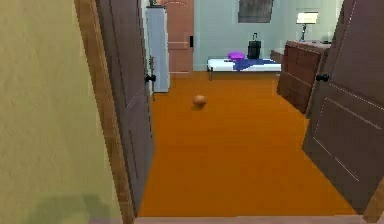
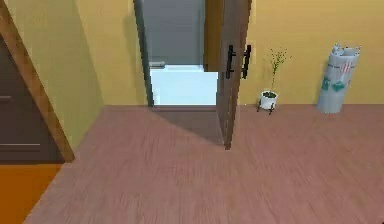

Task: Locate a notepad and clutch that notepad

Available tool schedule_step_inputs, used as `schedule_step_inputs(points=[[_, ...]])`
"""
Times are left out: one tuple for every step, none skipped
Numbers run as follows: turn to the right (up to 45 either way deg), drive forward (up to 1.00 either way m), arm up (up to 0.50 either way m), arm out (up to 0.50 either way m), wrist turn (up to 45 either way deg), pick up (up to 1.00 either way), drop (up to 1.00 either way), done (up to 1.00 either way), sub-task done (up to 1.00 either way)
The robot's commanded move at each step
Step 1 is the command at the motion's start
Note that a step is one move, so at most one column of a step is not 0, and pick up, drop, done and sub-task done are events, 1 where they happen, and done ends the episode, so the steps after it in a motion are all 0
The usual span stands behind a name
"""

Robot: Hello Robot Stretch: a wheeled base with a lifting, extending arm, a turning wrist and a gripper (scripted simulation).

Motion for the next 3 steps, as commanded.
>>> schedule_step_inputs(points=[[33.0,0.0,0.0,0.0,0.0,0.0,0.0,0.0,0.0],[0.0,0.15,0.0,0.0,0.0,0.0,0.0,0.0,0.0],[45.0,0.0,0.0,0.0,0.0,0.0,0.0,0.0,0.0]])
